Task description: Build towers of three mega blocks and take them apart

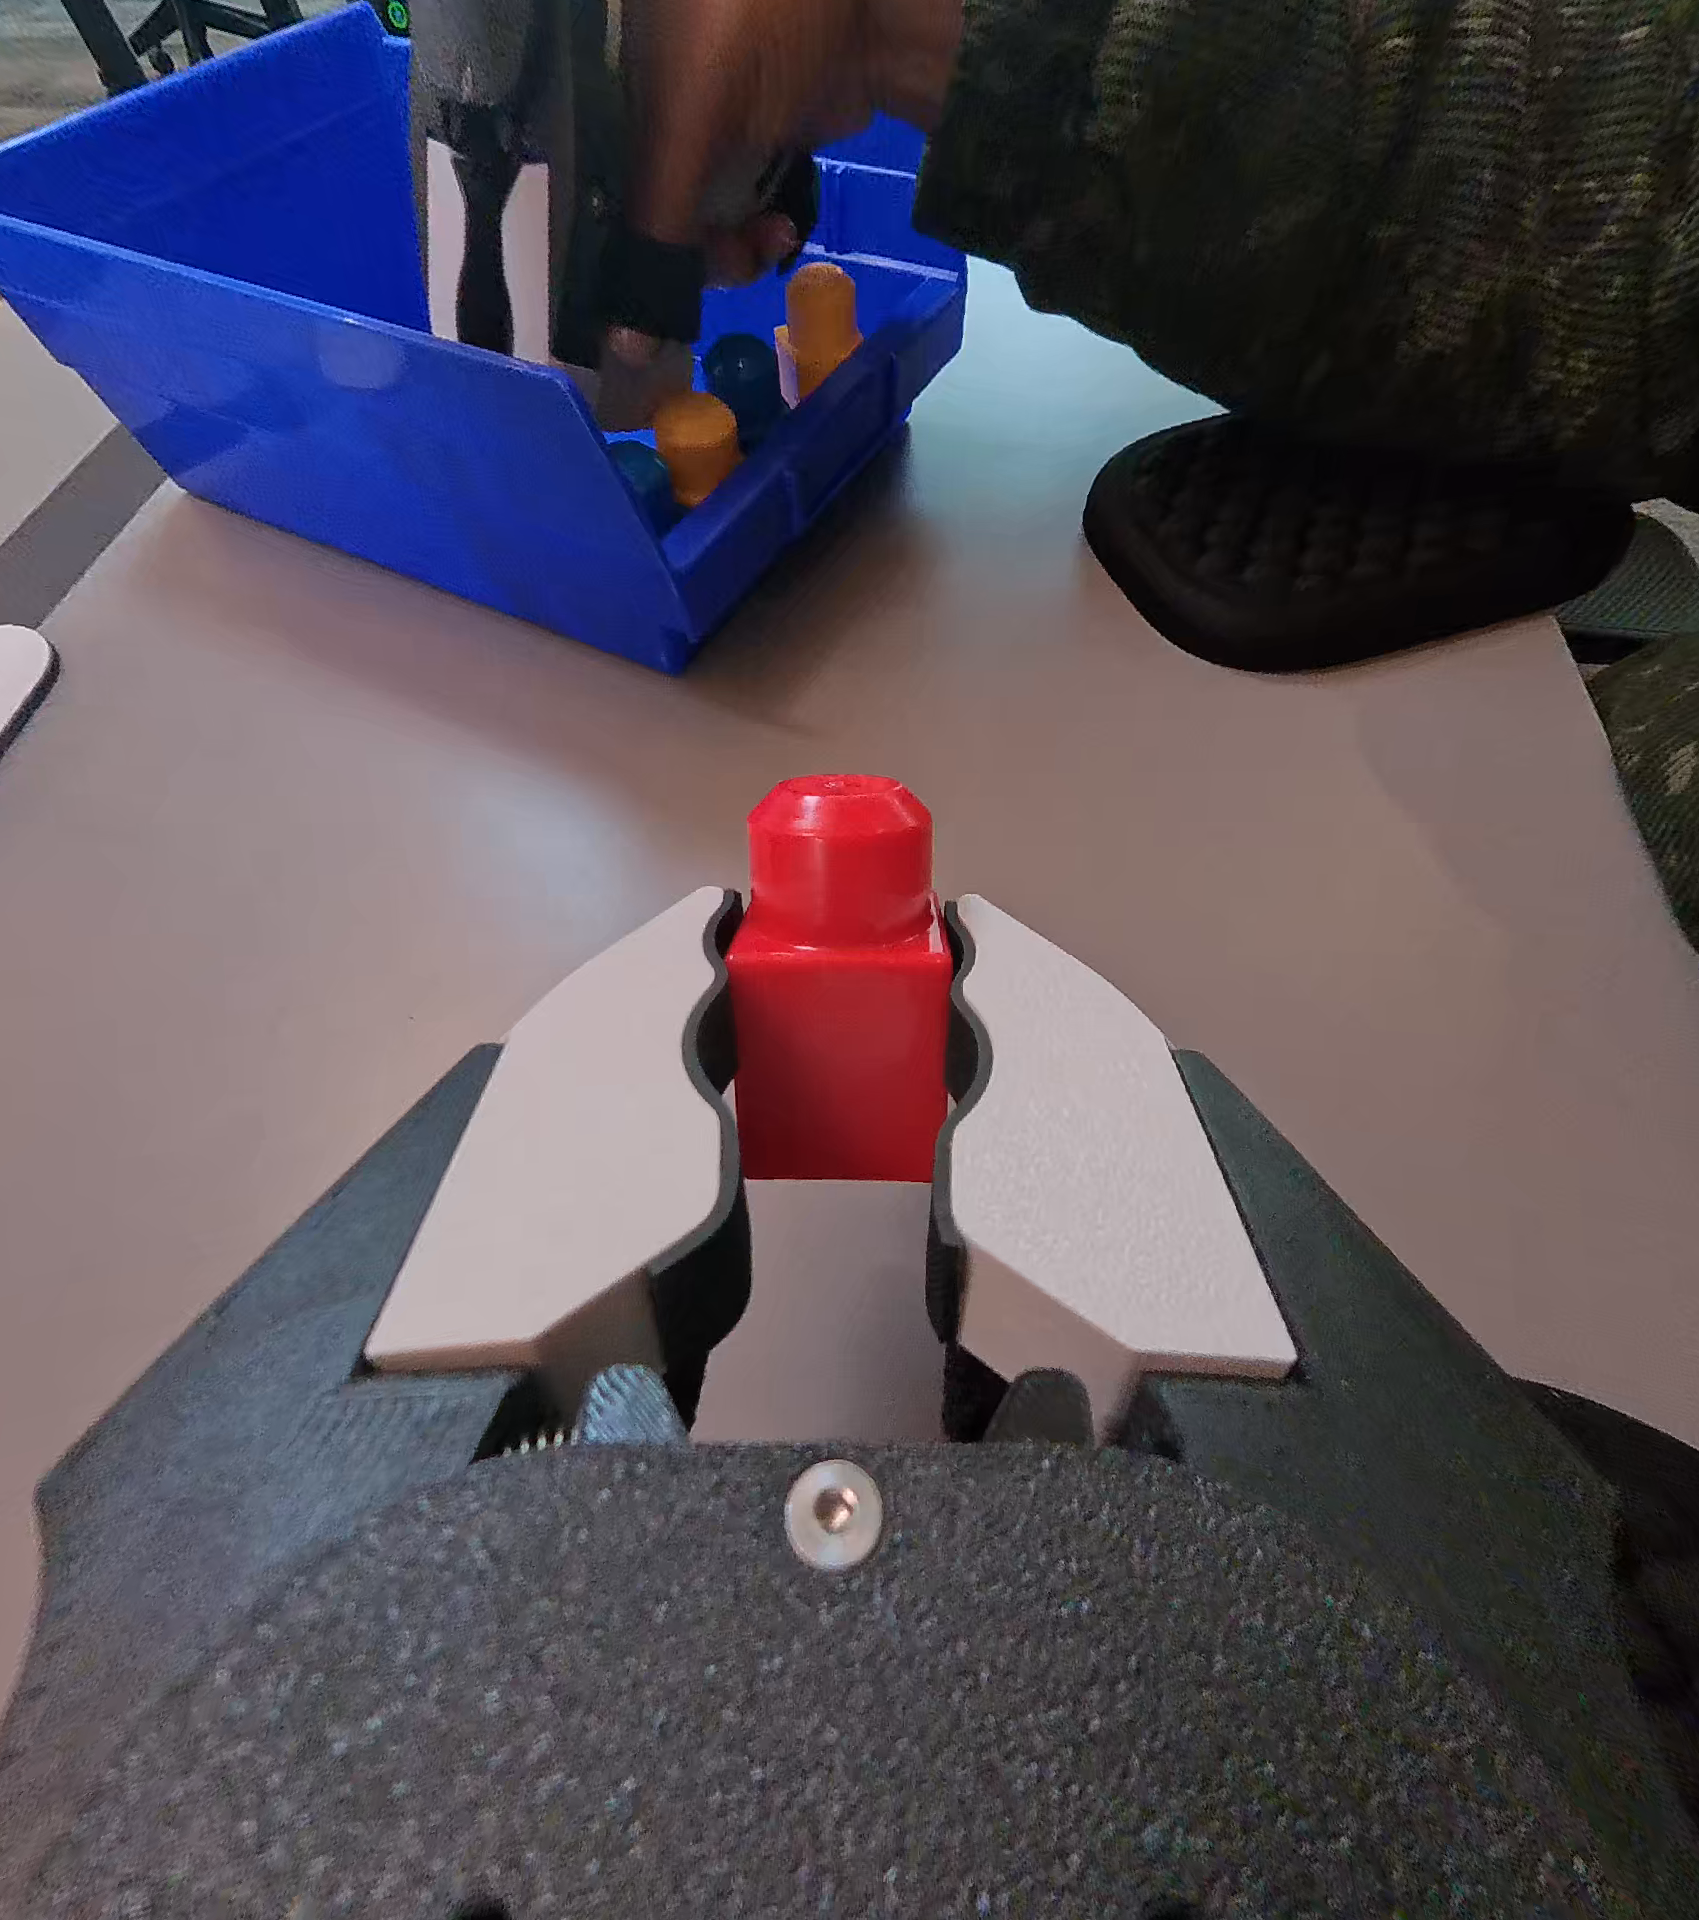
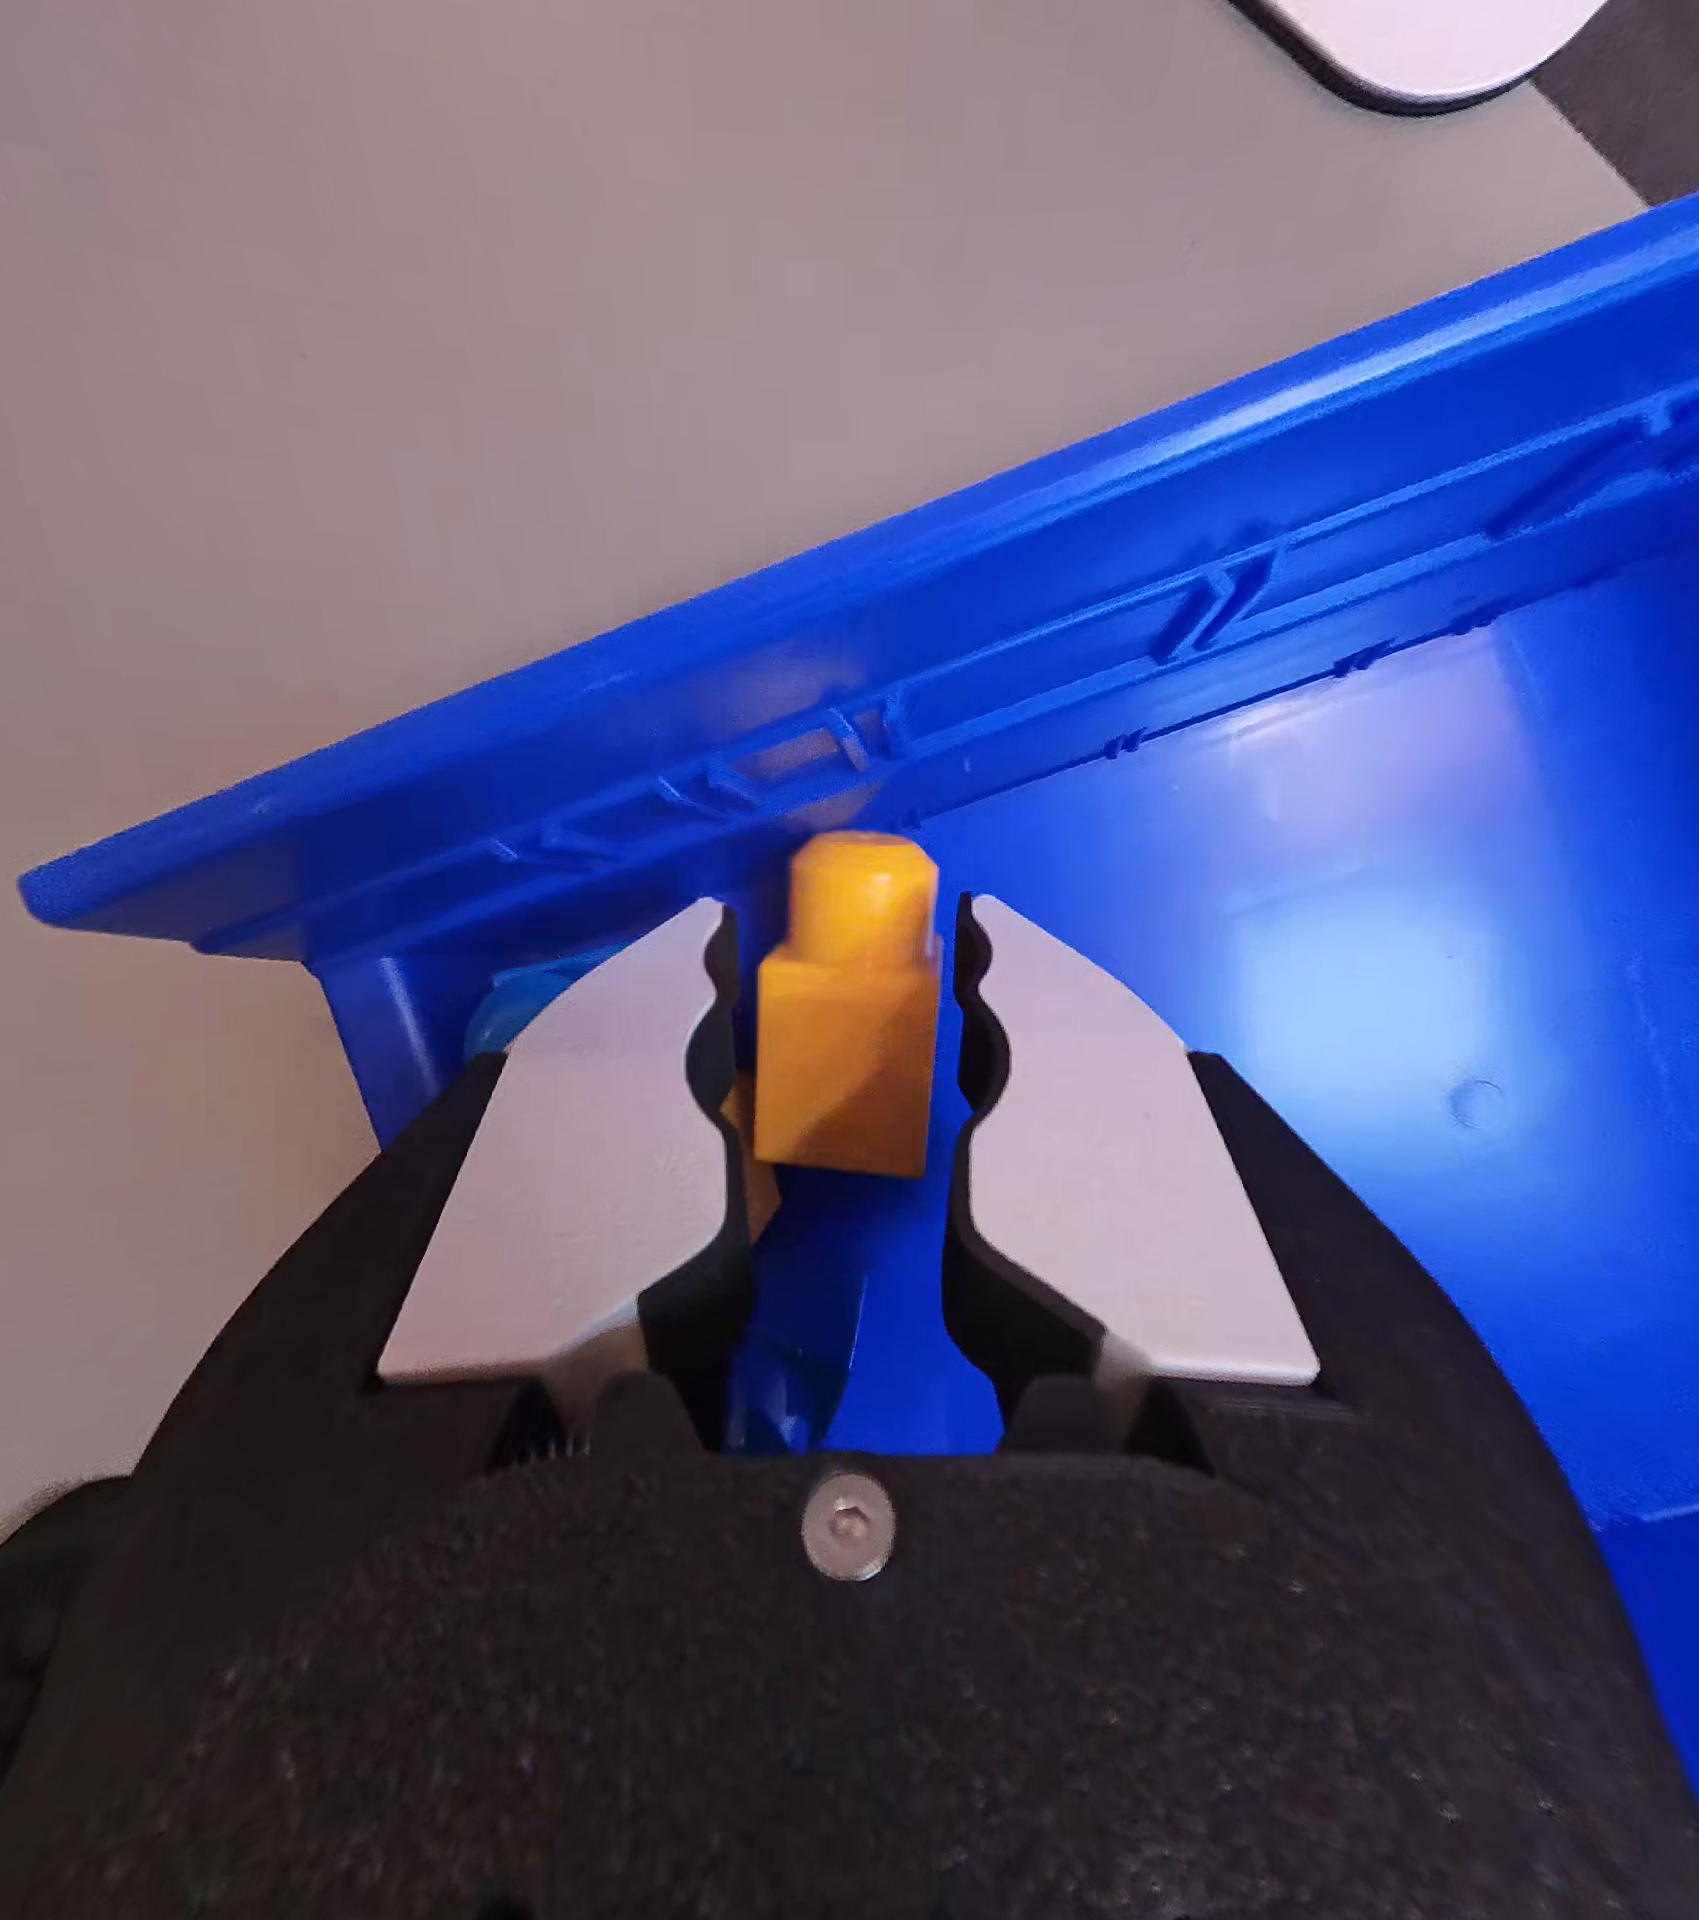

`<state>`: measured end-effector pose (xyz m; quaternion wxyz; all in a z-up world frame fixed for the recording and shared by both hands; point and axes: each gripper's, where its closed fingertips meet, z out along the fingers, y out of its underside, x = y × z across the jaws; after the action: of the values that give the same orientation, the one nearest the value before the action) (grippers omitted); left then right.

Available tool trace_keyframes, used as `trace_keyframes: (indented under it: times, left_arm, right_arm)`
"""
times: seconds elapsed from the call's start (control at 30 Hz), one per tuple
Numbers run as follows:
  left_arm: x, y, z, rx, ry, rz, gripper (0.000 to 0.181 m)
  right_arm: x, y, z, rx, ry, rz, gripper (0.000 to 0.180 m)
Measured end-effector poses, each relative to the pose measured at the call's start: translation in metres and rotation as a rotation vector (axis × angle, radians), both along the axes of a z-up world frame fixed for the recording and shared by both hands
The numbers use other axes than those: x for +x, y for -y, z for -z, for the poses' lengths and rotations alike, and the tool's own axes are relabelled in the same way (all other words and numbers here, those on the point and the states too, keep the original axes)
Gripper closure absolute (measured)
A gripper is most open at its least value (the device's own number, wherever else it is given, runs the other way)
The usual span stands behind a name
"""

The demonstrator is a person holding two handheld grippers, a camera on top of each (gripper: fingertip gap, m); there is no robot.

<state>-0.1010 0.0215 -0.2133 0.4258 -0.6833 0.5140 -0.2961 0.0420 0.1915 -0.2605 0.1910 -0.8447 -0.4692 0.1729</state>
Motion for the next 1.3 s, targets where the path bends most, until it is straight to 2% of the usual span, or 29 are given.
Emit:
trace_keyframes:
  times: [0.07,0.3,0.7,0.77,0.8,0.9,1.07,1.13,1.3]
  left_arm:
    - [0.001,0.0,-0.001,0.006,0.008,0.0,0.145]
    - [0.004,0.001,0.002,0.011,0.002,0.003,0.145]
    - [0.006,0.002,0.013,-0.012,-0.032,0.014,0.145]
    - [0.005,0.002,0.013,-0.008,-0.034,0.013,0.145]
    - [0.005,0.001,0.012,-0.005,-0.034,0.012,0.145]
    - [0.004,0.001,0.011,-0.003,-0.028,0.007,0.145]
    - [0.004,0.001,0.013,0.003,-0.044,0.008,0.145]
    - [0.005,0.002,0.014,0.006,-0.049,0.01,0.145]
    - [0.005,0.002,0.014,0.008,-0.052,0.011,0.145]
  right_arm:
    - [0.001,-0.002,-0.005,0.023,-0.016,0.012,0.135]
    - [0.0,-0.003,-0.065,0.179,-0.187,0.053,0.137]
    - [0.001,-0.011,0.008,0.013,0.229,0.061,0.136]
    - [0.0,-0.013,0.013,0.01,0.261,0.056,0.151]
    - [0.0,-0.014,0.013,0.023,0.259,0.052,0.152]
    - [-0.001,-0.022,0.001,0.099,0.174,0.055,0.152]
    - [-0.001,-0.042,-0.044,0.243,-0.202,0.138,0.152]
    - [0.005,-0.043,-0.047,0.234,-0.294,0.179,0.152]
    - [0.022,-0.03,-0.022,0.163,-0.194,0.176,0.152]
